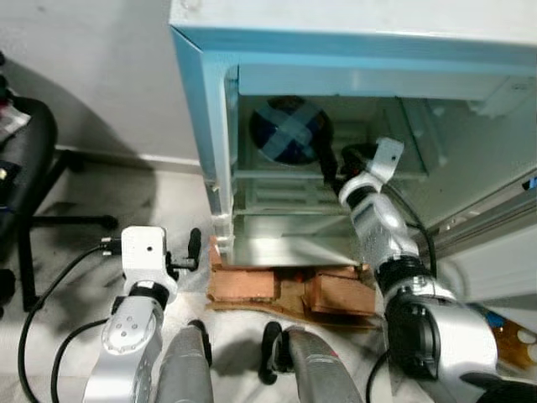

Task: Restocking fridge

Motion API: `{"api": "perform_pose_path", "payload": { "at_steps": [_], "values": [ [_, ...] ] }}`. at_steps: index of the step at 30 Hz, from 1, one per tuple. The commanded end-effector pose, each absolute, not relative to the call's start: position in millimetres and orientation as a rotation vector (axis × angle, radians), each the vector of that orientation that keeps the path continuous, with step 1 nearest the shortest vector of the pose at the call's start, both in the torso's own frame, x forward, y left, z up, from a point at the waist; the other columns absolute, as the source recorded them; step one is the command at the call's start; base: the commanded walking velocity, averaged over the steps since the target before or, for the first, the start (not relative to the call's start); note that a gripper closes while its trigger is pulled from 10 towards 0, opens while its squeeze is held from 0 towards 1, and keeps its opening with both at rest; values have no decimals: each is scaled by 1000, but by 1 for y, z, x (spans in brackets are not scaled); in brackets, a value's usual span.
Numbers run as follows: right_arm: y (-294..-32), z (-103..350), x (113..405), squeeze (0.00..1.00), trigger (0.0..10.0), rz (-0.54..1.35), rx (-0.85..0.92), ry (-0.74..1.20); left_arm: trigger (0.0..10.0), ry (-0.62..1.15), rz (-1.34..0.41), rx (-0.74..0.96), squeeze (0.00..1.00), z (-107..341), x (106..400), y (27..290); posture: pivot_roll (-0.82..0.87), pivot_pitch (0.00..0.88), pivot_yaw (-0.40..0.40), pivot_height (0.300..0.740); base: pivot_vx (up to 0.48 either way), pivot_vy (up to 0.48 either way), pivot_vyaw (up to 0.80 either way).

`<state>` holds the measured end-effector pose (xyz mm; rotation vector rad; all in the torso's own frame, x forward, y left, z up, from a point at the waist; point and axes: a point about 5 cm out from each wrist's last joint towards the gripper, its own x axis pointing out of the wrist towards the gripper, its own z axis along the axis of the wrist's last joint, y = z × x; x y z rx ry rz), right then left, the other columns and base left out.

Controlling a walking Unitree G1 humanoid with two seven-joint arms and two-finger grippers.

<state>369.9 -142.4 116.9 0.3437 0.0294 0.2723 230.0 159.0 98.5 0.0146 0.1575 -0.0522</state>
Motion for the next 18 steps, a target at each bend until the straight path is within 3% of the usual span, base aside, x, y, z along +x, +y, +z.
{"api": "perform_pose_path", "payload": {
  "at_steps": [1,4,11,15,18],
  "values": [
    [-147,107,360,0,10000,293,286,56,10000,172,-78,42,0,92,229,158,179,156,-63,740,0,0,0],
    [-147,101,349,0,10000,318,244,59,10000,165,-93,72,0,92,230,159,172,148,-61,740,0,0,0],
    [-156,82,285,0,10000,268,170,40,10000,126,-176,186,0,86,239,155,148,79,-47,740,0,0,0],
    [-160,80,272,0,10000,230,73,15,10000,109,-190,207,0,86,243,152,145,64,-38,740,0,0,0],
    [-161,79,265,0,10000,175,93,26,10000,104,-196,205,0,85,247,150,128,49,-27,740,0,0,0]
  ]
}}
